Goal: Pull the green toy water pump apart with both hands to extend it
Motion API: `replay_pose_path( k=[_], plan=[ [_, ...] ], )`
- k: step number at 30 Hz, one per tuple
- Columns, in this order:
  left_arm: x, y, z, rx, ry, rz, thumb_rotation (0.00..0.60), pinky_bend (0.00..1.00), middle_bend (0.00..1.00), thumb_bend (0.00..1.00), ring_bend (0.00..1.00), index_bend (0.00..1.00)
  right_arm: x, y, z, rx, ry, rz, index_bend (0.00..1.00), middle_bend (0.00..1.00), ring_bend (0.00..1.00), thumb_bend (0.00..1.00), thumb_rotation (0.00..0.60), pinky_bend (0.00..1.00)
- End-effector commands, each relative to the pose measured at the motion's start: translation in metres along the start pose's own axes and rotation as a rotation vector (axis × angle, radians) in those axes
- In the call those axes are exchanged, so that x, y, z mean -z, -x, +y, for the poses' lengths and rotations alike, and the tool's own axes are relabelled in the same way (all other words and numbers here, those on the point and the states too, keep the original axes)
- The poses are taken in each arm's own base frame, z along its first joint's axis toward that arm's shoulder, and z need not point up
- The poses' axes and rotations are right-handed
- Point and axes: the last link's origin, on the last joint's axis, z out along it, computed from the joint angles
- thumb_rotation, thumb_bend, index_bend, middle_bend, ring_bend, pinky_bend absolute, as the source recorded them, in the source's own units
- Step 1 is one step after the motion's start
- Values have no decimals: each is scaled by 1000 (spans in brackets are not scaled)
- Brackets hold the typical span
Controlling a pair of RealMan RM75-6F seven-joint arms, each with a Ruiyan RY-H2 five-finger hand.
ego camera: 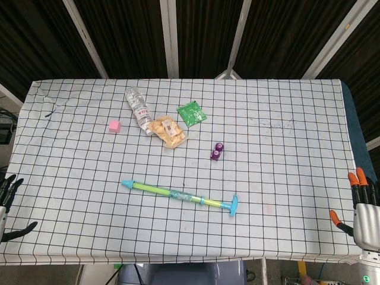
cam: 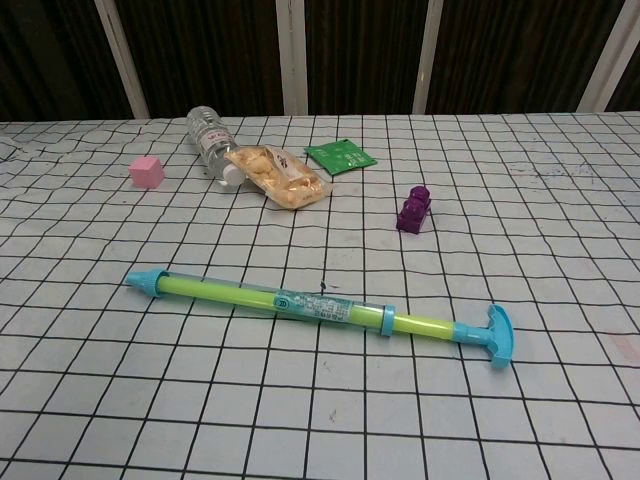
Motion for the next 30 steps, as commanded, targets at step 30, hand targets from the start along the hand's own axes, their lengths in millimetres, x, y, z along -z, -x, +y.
replay_pose_path(
  k=[30],
  plan=[
    [1, 2, 2, -6, 1, -11, 600, 0, 0, 114, 0, 0, 5, 5, -21, 39, -141, -25, 0, 78, 0, 267, 600, 0]
  ],
)
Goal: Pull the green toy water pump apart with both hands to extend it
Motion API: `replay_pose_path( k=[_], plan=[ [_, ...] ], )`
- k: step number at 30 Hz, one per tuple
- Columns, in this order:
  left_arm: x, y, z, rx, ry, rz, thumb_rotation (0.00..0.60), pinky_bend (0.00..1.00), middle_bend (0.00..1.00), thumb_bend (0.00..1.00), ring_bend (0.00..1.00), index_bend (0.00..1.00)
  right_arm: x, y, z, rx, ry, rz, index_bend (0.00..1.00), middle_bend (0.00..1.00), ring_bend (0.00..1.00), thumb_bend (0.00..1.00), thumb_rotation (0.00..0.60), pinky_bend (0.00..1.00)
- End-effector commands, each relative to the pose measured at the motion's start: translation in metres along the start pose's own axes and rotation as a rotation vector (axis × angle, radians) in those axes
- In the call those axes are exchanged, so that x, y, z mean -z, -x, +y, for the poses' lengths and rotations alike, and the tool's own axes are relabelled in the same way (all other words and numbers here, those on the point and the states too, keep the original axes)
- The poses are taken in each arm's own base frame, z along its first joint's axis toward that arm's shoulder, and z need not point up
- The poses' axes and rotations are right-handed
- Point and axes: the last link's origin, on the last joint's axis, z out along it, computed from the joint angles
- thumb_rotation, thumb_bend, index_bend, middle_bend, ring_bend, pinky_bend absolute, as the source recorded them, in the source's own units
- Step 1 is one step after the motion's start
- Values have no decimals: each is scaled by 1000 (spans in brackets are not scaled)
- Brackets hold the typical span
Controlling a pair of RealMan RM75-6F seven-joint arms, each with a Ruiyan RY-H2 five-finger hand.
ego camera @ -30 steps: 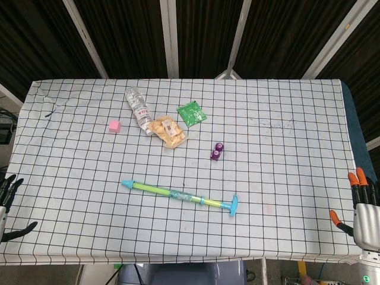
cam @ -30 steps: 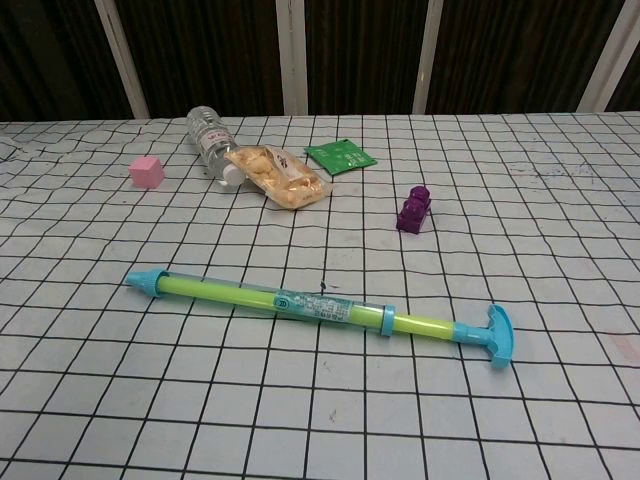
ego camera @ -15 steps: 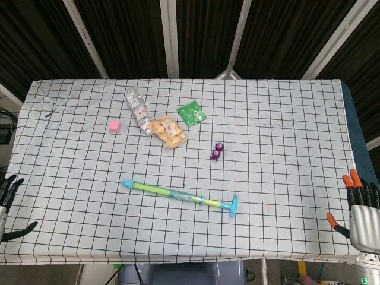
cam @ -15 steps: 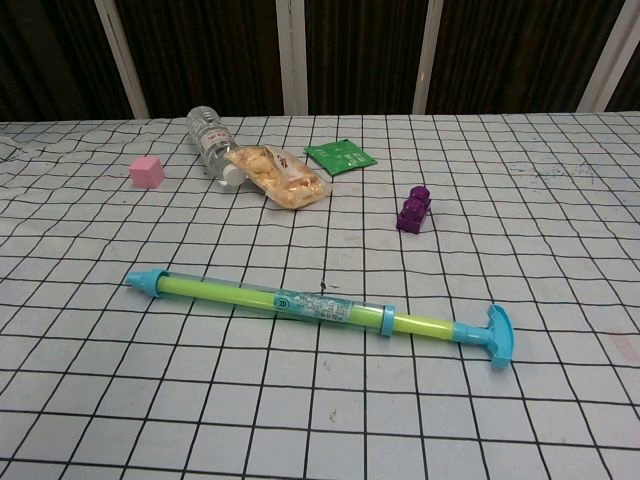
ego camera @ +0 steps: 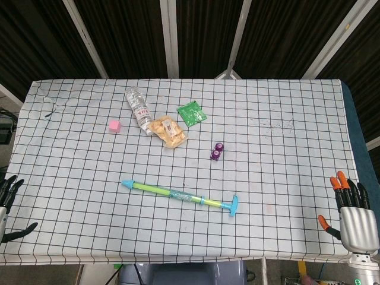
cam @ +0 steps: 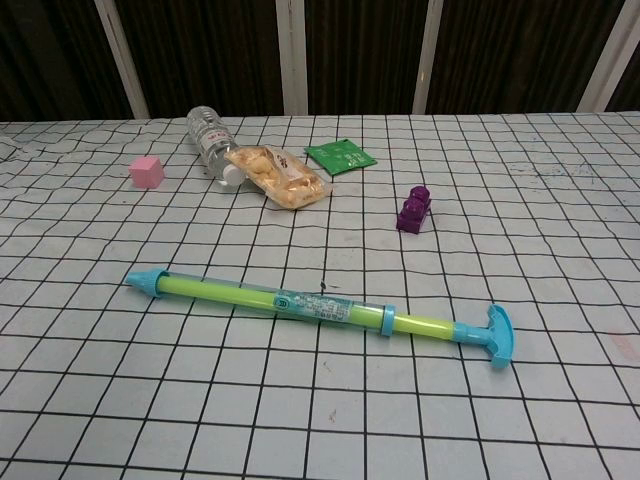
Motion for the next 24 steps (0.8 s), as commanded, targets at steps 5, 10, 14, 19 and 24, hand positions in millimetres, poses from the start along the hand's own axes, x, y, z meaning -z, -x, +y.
replay_pose_path(
  k=[5, 10, 14, 19, 24],
  plan=[
    [-1, 0, 1, 2, 1, 6, 600, 0, 0, 114, 0, 0, -12, 0, -26, -28, -107, 2, 0, 165, 0, 266, 600, 0],
    [-1, 0, 2, -3, 8, 9, 600, 0, 0, 114, 0, 0, -25, 8, -65, -53, -228, -18, 147, 246, 0, 266, 600, 0],
    [-1, 0, 2, -3, 9, 8, 600, 0, 0, 114, 0, 0, -29, 18, -94, -48, -290, -57, 242, 246, 0, 266, 600, 0],
    [-1, 0, 2, -5, 15, 6, 600, 0, 0, 114, 0, 0, -30, 37, -127, -52, -320, -148, 274, 271, 0, 266, 600, 0],
    [0, 0, 2, 0, 20, 4, 600, 0, 0, 114, 0, 0, -30, 54, -150, -43, -330, -192, 284, 313, 0, 266, 600, 0]
  ],
)
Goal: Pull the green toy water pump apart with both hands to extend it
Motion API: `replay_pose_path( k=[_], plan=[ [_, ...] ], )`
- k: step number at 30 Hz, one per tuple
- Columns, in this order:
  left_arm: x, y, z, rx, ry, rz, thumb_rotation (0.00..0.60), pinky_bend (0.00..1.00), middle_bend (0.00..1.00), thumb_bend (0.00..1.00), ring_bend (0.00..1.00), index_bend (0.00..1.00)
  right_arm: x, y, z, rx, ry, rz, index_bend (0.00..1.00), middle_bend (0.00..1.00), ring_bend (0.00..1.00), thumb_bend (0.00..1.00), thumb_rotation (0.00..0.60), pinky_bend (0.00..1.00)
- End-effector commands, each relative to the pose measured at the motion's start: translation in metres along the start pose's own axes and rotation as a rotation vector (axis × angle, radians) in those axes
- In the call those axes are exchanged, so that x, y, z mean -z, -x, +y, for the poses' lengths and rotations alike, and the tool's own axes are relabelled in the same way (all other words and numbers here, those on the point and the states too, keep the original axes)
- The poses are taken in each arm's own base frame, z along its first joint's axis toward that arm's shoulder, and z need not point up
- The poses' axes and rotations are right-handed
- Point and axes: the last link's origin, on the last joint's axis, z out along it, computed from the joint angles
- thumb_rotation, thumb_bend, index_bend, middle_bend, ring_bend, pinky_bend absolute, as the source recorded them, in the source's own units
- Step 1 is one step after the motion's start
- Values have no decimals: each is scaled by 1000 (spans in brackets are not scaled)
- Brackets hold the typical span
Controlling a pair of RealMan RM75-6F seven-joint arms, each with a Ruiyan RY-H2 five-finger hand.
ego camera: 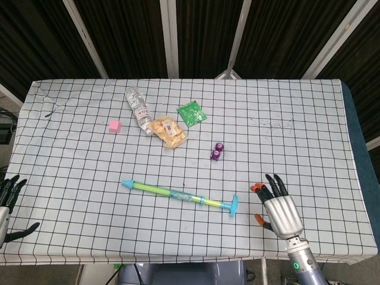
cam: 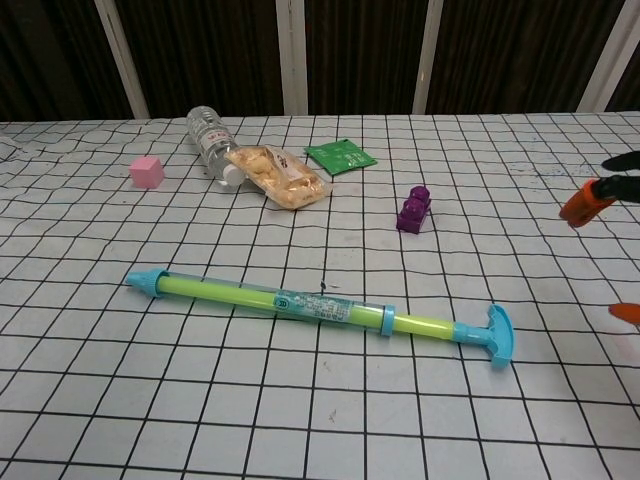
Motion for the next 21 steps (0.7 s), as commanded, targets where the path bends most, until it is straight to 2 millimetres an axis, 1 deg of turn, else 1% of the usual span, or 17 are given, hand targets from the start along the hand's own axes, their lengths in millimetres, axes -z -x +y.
replay_pose_path(
  k=[1, 6, 8, 15, 21],
  plan=[
    [0, 0, 0, 4, 1, -2, 600, 0, 0, 114, 0, 0, -10, 15, -18, -9, -8, -44, 284, 314, 0, 266, 600, 0],
    [0, 0, -1, 8, 4, -6, 600, 0, 0, 114, 0, 0, -15, 29, -25, -10, 8, -71, 286, 314, 0, 265, 600, 0],
    [0, 0, -1, 10, 5, -9, 600, 0, 0, 114, 0, 0, -17, 33, -28, -13, 14, -79, 303, 314, 0, 266, 600, 0],
    [0, 1, 0, 14, 5, -15, 600, 0, 0, 114, 0, 0, -26, 43, -40, -30, 16, -91, 395, 327, 0, 266, 600, 0],
    [-1, 1, 0, 16, 3, -19, 600, 0, 0, 114, 0, 0, -34, 50, -54, -55, 13, -104, 407, 350, 0, 266, 600, 0]
  ],
)
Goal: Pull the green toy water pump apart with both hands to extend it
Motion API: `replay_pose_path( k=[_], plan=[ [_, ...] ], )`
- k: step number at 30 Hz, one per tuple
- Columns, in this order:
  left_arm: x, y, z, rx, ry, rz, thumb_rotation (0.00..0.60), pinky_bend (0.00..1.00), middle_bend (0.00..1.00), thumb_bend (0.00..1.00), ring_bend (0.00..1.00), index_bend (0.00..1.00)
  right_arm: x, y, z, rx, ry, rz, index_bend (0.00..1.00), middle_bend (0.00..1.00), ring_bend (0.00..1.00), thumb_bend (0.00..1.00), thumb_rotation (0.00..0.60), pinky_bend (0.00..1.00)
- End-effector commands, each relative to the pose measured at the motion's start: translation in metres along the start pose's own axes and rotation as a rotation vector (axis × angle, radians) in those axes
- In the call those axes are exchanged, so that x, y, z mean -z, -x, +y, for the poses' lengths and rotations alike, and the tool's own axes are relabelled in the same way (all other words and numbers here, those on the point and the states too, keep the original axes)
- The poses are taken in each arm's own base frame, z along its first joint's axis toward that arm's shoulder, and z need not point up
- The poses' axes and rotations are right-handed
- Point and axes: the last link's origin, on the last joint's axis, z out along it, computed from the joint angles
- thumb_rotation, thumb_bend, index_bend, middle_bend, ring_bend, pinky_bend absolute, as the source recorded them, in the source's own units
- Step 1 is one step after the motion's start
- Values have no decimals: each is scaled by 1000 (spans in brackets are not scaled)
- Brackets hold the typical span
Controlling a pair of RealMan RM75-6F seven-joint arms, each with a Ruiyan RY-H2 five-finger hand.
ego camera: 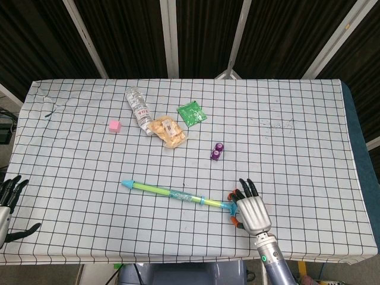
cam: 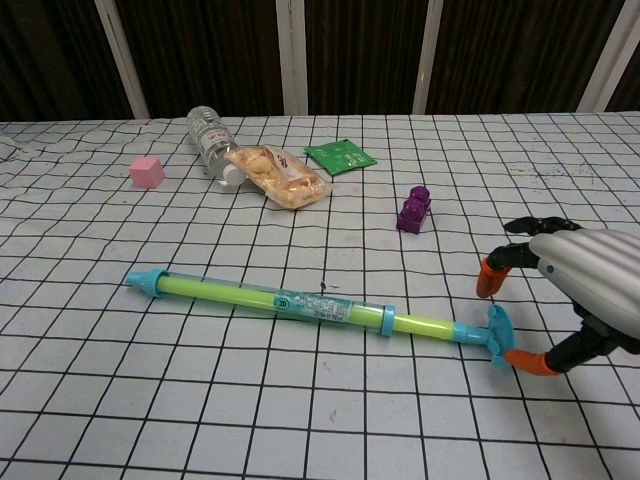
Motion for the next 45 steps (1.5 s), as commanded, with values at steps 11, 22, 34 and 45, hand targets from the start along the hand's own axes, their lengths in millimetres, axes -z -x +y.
replay_pose_path(
  k=[11, 22, 34, 45],
  plan=[
    [-1, 0, 0, 10, -4, -3, 600, 0, 0, 114, 0, 7, -15, 15, -21, 9, -10, -18, 425, 349, 0, 265, 600, 0],
    [-1, 0, 0, 19, 2, -9, 600, 0, 0, 114, 0, 11, -26, 21, -19, 13, 27, -36, 437, 350, 0, 270, 600, 0],
    [-1, 0, 0, 23, 0, -10, 600, 0, 0, 114, 0, 15, -31, 22, -20, 16, 38, -53, 474, 350, 0, 357, 600, 0],
    [-1, -1, -1, 25, -1, -9, 600, 0, 0, 114, 0, 16, -33, 26, -27, 23, 37, -68, 490, 349, 0, 367, 600, 0]
  ],
)
